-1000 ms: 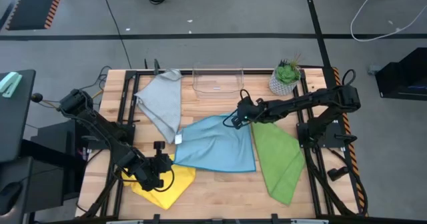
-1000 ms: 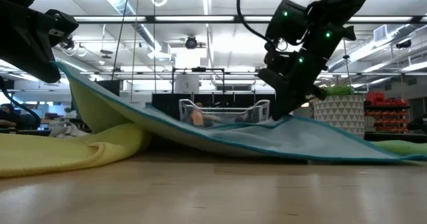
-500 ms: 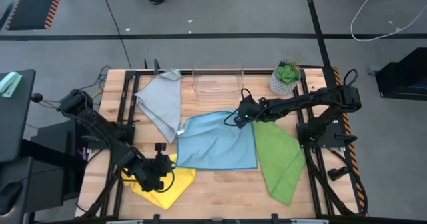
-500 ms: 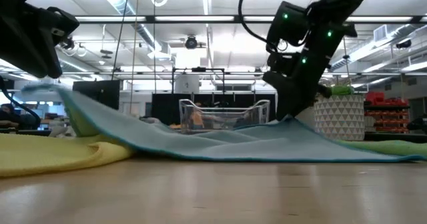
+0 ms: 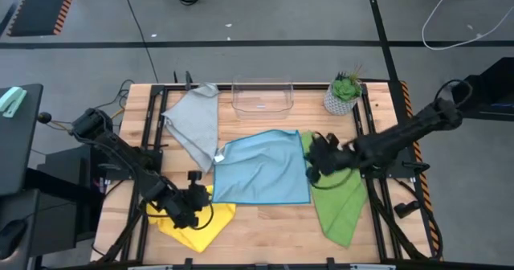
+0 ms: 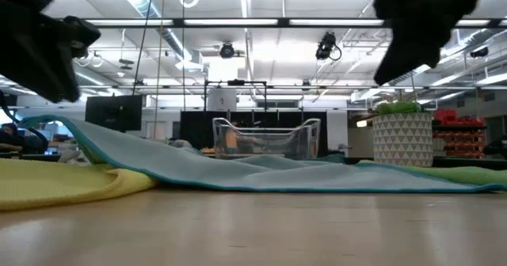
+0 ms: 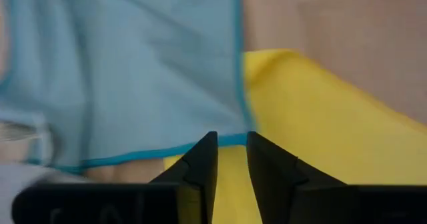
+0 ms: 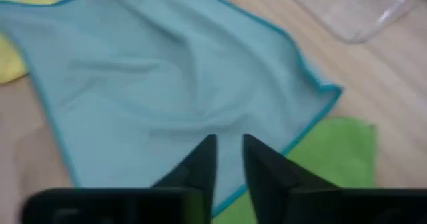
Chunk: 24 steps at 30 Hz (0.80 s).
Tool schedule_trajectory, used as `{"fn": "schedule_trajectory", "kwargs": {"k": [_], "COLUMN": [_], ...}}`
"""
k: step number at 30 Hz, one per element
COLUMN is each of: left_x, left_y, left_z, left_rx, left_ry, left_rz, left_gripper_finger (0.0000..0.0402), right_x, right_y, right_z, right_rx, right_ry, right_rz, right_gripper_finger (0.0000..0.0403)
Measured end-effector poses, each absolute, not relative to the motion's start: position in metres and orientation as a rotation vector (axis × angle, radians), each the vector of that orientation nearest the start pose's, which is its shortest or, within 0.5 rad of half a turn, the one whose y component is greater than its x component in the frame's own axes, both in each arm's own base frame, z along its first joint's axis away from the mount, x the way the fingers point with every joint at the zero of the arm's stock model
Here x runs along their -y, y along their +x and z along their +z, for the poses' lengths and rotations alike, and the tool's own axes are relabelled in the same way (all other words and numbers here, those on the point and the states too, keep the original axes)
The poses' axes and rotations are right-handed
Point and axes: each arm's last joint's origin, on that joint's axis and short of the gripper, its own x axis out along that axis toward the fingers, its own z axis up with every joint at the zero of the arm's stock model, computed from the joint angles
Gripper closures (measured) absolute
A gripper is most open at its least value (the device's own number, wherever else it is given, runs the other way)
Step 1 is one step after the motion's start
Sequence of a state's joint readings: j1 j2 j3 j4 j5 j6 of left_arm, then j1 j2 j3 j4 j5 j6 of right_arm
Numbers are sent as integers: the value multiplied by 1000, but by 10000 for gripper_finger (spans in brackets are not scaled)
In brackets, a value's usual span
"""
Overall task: Fold microfiber towels
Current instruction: Fold the blue microfiber towel
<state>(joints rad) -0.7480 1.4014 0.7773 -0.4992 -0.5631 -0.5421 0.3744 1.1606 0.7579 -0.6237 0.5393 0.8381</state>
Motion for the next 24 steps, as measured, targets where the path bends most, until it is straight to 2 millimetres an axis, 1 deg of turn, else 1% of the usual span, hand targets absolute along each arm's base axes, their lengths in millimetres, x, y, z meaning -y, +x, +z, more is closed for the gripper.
{"fn": "schedule_trajectory", "kwargs": {"k": [2,3,6,7,9,13,16,20,24], "left_x": [151,147,131,125,111,86,71,49,27], "left_y": [197,199,207,209,215,223,229,233,231], "left_z": [186,186,185,185,181,170,160,148,140], "left_rx": [-886,-892,-928,-939,-955,-964,-943,-910,-927], "left_ry": [214,234,250,244,233,212,172,130,103], "left_rz": [112,123,183,209,263,322,290,263,327], "left_gripper_finger": [315,326,377,388,391,395,395,397,395], "right_x": [-77,-84,-98,-102,-110,-120,-125,-127,-128], "right_y": [199,199,205,208,216,231,239,242,242], "right_z": [216,210,194,190,181,167,162,157,159], "right_rx": [-746,-729,-692,-683,-674,-671,-661,-662,-654], "right_ry": [311,303,302,301,281,223,204,205,213], "right_rz": [-480,-462,-425,-417,-396,-362,-345,-336,-332], "right_gripper_finger": [383,392,386,383,383,397,395,394,398]}}
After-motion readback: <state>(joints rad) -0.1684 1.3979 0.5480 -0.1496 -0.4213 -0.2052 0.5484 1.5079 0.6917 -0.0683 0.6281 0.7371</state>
